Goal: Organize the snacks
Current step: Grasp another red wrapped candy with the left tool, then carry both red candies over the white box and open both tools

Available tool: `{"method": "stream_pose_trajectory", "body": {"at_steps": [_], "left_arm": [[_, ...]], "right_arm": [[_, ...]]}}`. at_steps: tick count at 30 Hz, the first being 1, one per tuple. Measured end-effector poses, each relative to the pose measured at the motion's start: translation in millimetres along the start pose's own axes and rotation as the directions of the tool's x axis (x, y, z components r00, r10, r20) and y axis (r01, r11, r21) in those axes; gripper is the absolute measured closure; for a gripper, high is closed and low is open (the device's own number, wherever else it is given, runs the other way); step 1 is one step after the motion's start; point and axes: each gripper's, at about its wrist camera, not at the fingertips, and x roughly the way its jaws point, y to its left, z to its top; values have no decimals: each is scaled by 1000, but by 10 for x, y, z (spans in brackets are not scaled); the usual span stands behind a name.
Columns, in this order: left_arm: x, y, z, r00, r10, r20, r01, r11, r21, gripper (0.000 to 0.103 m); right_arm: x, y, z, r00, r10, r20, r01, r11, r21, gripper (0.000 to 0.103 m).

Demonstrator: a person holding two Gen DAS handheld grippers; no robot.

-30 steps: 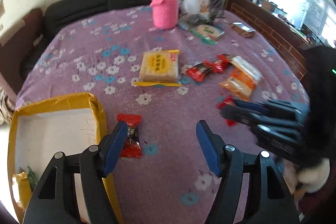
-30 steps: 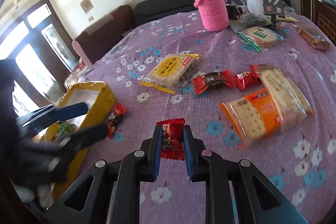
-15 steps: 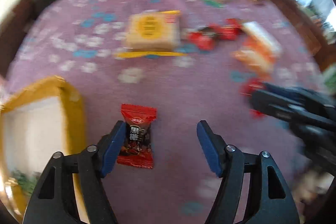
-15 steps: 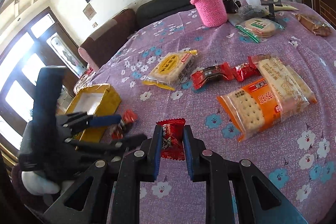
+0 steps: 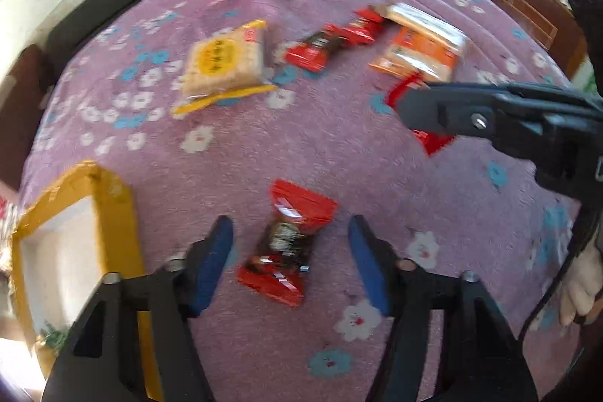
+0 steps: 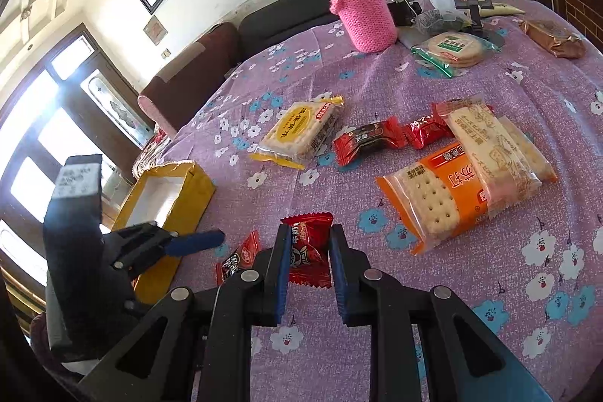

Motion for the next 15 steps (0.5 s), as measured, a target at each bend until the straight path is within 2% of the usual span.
{"method": "stream_pose_trajectory", "body": {"at_steps": [1, 3, 10, 15], "left_arm": [[-11, 1, -3, 1000, -28, 2, 28, 1000, -10, 70], [-34, 18, -9, 1000, -17, 16, 18, 999, -36, 81], [-264, 104, -136, 995, -14, 96, 28, 989, -147, 81], [-616, 118, -339, 985, 35, 168, 0, 979, -202, 81]], "right_arm": [[-3, 3, -3, 1000, -2, 1, 2, 1000, -3, 81], [3, 15, -4, 1000, -8, 1, 8, 1000, -9, 81], [6, 71, -12, 1000, -5, 2, 5, 999, -32, 83], [-25, 183, -39, 1000, -12, 29, 14, 997, -81, 83]]}}
